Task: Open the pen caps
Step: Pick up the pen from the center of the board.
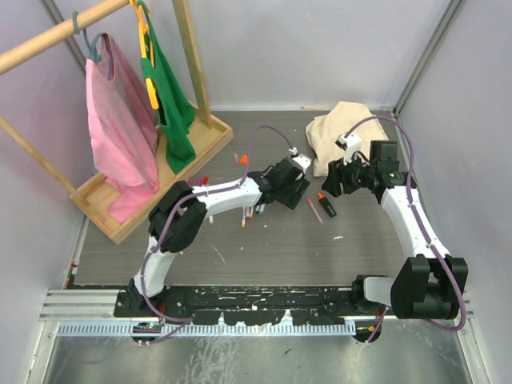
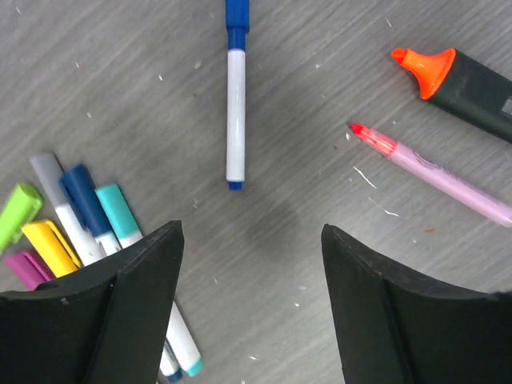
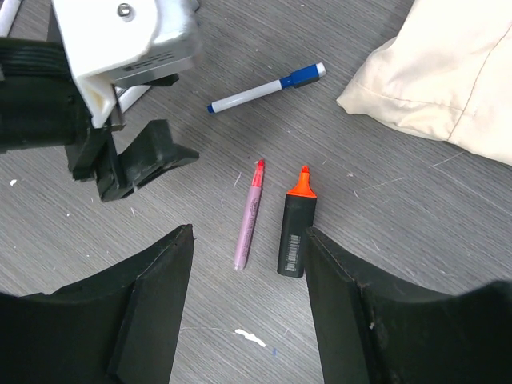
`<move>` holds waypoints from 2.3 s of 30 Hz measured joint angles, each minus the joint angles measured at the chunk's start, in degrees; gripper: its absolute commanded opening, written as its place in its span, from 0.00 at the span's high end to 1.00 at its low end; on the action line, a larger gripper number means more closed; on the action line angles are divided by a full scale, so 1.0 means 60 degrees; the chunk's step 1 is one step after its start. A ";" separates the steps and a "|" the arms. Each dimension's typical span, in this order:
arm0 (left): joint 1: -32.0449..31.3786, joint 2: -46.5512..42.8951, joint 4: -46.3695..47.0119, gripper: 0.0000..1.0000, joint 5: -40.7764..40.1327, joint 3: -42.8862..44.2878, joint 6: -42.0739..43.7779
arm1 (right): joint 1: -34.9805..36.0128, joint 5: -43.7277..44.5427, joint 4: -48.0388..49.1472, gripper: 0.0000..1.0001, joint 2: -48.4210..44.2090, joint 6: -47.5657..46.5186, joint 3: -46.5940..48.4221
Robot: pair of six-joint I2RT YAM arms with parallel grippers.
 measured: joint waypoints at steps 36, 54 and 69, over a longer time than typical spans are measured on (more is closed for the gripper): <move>0.0794 0.3027 -0.2867 0.74 0.1585 0.4725 0.0790 | -0.0178 0.0160 0.0146 0.38 -0.0036 0.0146 -0.0044; 0.0878 0.3034 -0.2962 0.79 0.1690 0.4772 0.0765 | -0.0259 0.0138 0.0149 0.38 -0.0073 0.0178 -0.0069; 0.0980 0.2998 -0.2892 1.00 0.1956 0.4677 0.0754 | -0.0328 0.0029 0.0178 0.38 -0.0164 0.0189 -0.0080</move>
